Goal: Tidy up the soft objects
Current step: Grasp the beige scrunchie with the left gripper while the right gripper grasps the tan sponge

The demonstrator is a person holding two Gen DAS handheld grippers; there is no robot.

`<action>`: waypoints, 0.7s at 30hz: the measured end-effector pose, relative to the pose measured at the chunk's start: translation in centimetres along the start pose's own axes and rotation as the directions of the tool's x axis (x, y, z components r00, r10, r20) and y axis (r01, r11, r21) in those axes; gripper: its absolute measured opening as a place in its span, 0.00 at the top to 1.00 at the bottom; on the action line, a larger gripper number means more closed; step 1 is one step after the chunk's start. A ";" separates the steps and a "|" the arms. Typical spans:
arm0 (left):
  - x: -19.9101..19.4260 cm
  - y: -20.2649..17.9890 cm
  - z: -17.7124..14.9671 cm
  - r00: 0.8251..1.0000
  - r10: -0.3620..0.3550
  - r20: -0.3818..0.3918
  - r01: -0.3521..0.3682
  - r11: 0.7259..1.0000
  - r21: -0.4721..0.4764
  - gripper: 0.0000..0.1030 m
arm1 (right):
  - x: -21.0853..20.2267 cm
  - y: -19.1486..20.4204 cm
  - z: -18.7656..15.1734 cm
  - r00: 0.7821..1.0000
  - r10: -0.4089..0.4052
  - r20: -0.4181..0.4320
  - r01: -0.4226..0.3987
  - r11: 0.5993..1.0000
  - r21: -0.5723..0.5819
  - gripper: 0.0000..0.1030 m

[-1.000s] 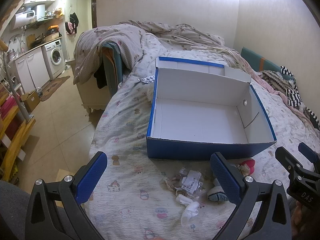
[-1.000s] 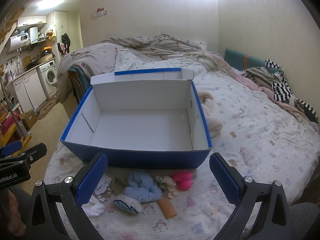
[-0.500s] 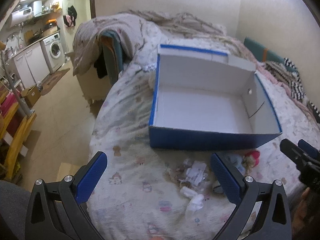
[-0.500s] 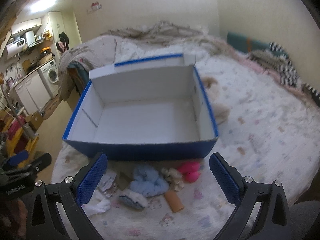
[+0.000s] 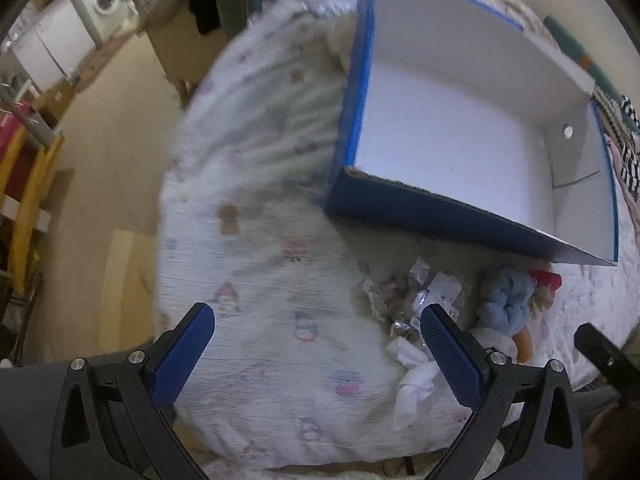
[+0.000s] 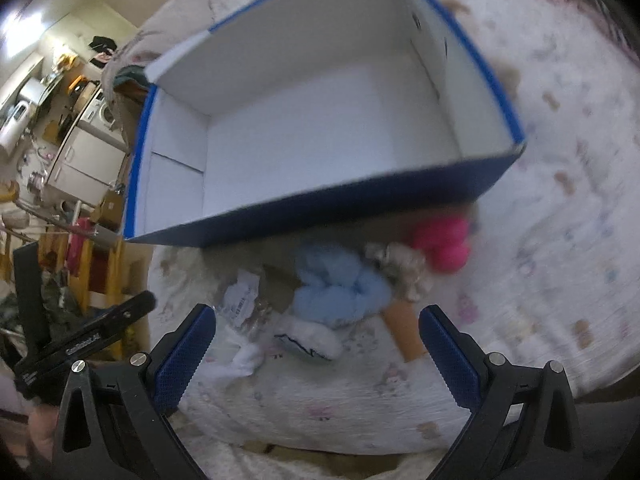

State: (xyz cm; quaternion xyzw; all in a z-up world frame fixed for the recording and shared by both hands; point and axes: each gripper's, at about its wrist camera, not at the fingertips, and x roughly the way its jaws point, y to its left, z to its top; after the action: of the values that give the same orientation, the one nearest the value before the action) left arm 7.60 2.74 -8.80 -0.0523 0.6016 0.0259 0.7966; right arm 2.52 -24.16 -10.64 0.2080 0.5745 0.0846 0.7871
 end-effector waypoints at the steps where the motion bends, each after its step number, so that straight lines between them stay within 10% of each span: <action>1: 0.5 -0.1 0.3 1.000 -0.005 -0.022 0.005 1.000 -0.003 0.03 | 0.4 -0.3 0.0 1.000 -0.005 -0.009 0.005 1.000 0.009 0.00; 8: 4.7 -1.1 1.2 0.991 -0.049 -0.121 0.045 0.998 -0.034 0.46 | 1.6 -2.0 0.4 0.999 -0.017 -0.029 0.019 0.997 0.069 0.00; 18: 8.2 -1.7 0.8 0.964 -0.152 -0.218 0.139 0.987 -0.074 0.52 | 2.3 -4.3 0.2 0.997 -0.079 -0.023 0.081 0.989 0.122 0.00; 21: 9.0 -2.1 0.9 0.957 -0.158 -0.245 0.141 0.986 -0.086 0.77 | 2.7 -6.3 0.2 0.995 -0.090 -0.046 0.097 0.979 0.181 0.18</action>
State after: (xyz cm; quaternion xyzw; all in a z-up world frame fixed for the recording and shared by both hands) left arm 11.13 0.60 -17.08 -0.1276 0.6907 -0.0207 0.7115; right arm 2.89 -28.86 -15.58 0.2505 0.6039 -0.0015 0.7567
